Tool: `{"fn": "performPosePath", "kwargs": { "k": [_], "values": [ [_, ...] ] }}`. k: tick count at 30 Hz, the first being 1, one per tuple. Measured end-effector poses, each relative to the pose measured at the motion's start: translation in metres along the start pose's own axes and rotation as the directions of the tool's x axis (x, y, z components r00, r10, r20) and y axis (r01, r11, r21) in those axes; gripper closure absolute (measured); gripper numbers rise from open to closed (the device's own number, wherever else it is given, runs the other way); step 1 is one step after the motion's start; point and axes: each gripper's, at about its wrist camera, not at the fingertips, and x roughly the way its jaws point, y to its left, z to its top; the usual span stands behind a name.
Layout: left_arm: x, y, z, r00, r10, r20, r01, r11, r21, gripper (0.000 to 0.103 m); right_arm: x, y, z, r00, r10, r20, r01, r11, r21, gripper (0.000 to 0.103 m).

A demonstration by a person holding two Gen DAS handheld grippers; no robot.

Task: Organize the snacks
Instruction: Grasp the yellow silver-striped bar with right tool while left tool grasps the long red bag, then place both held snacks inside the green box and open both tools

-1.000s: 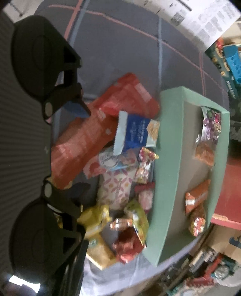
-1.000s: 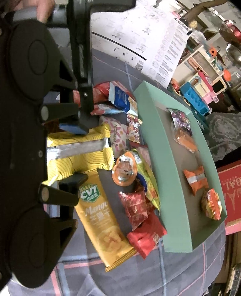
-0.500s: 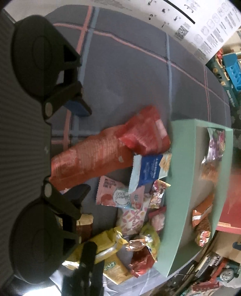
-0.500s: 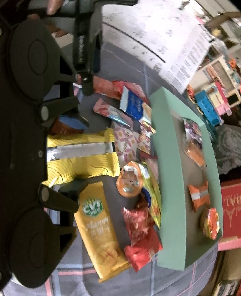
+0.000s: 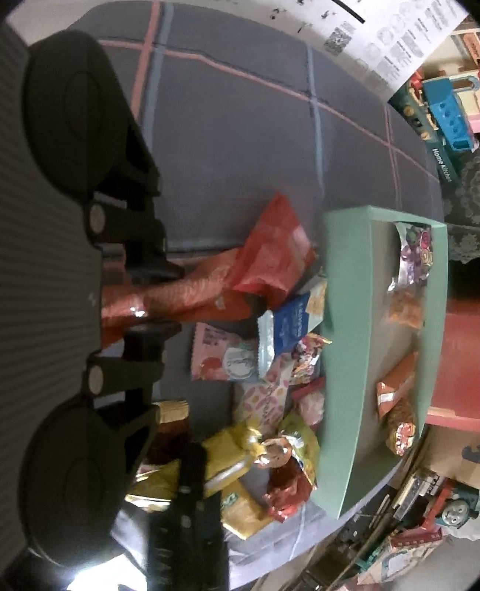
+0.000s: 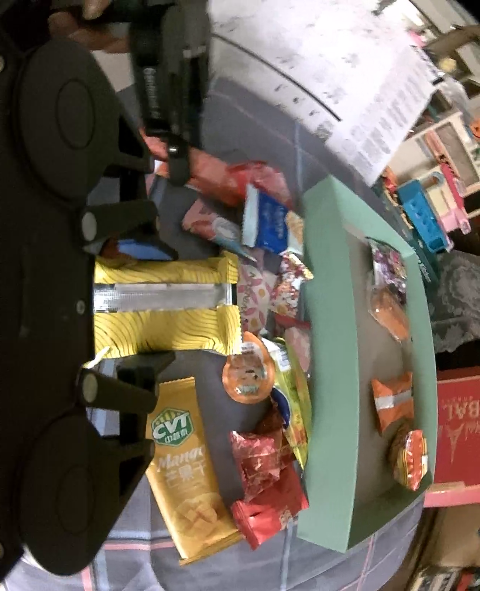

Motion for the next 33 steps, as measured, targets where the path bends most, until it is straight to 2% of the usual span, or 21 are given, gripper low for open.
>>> {"fn": "performPosePath", "kwargs": {
  "k": [4,8,13,17,22,25,28,33],
  "values": [
    [-0.016,0.001,-0.003,0.999,-0.044,0.022,0.044,0.999,-0.004,0.082,-0.011,-0.001,0.005,0.999,0.046,0.014,-0.047,0.998,0.033,0.054],
    [-0.036,0.000,0.000,0.994,-0.075,0.074,0.075,0.997,0.005,0.087,-0.022,0.004,0.010,0.998,0.061,0.036,-0.061,0.998,0.020,0.054],
    [-0.051,-0.008,0.010,0.985,-0.108,0.136,0.105,0.994,0.025,0.087,-0.035,0.007,0.023,0.993,0.070,0.094,-0.073,0.997,0.030,0.054],
    [-0.054,-0.007,0.013,0.984,-0.121,0.131,0.121,0.993,0.012,0.087,-0.037,0.006,0.028,0.991,0.073,0.108,-0.079,0.996,0.043,0.054],
    [-0.077,-0.011,0.021,0.968,-0.167,0.188,0.164,0.986,0.034,0.087,-0.039,0.003,0.035,0.988,0.095,0.124,-0.105,0.992,0.070,0.054],
    [-0.088,-0.015,0.026,0.961,-0.165,0.223,0.156,0.986,0.056,0.087,-0.045,0.003,0.037,0.984,0.102,0.145,-0.113,0.991,0.065,0.054],
    [-0.085,-0.014,0.035,0.963,-0.140,0.230,0.132,0.990,0.051,0.087,-0.048,0.001,0.041,0.982,0.099,0.164,-0.110,0.992,0.062,0.054],
    [-0.074,-0.007,0.065,0.962,-0.088,0.260,0.080,0.996,0.044,0.087,-0.052,-0.008,0.060,0.977,0.056,0.205,-0.075,0.994,0.084,0.054]
  ]
}}
